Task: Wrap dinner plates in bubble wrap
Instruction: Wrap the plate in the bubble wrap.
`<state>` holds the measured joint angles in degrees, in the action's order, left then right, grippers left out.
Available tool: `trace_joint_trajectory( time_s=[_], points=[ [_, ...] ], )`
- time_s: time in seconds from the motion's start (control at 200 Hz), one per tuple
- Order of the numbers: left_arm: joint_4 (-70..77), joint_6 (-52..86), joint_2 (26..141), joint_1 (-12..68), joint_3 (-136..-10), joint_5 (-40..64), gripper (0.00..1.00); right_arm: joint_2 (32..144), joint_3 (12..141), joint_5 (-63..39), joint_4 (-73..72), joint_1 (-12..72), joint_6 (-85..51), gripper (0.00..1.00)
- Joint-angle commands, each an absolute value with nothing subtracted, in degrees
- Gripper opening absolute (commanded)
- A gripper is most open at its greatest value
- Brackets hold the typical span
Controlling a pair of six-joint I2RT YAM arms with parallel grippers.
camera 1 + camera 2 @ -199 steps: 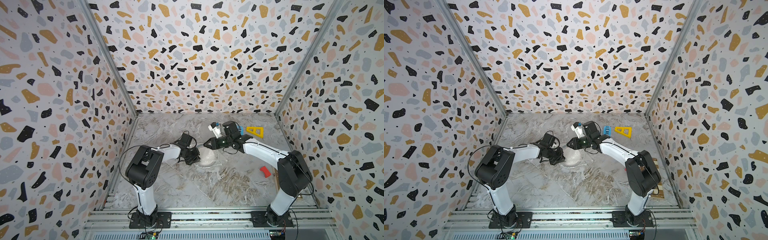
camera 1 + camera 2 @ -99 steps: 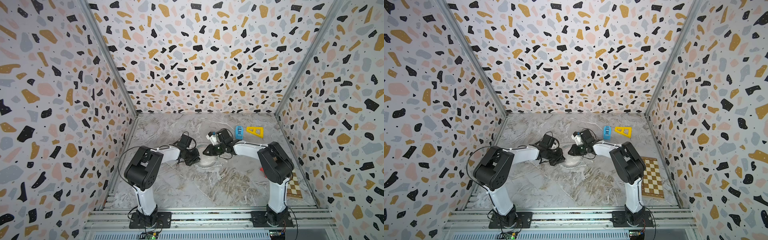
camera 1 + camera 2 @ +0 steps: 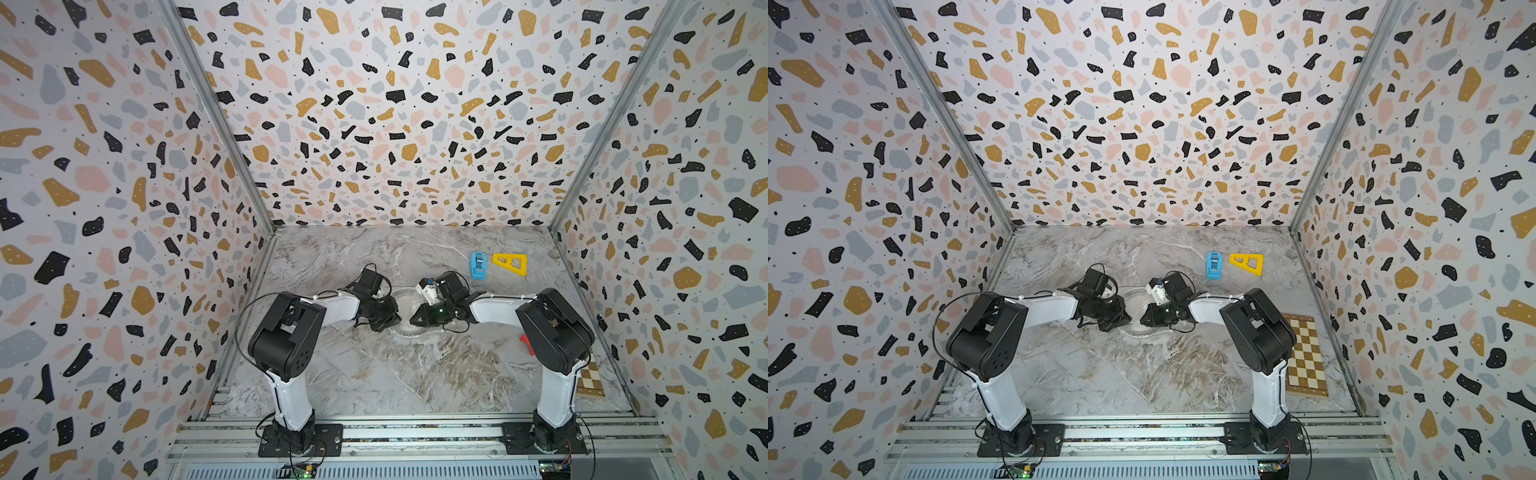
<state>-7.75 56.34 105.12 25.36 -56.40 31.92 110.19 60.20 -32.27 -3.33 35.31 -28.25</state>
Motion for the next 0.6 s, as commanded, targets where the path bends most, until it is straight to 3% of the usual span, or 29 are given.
trace_joint_trajectory(
  time_s=[0.0, 0.3, 0.596],
  points=[
    [-14.0, 55.8, 104.3, 24.3, -56.2, 34.3, 0.07, 109.8, 58.3, -29.1, -1.1, 35.1, -28.0, 0.18],
    [-16.0, 56.5, 101.2, 20.7, -60.8, 39.0, 0.2, 110.3, 57.0, -28.8, -1.3, 34.9, -28.3, 0.18],
    [-10.8, 62.9, 100.2, 19.8, -66.5, 46.6, 0.19, 110.4, 57.0, -28.6, -1.1, 34.9, -28.4, 0.18]
  ],
)
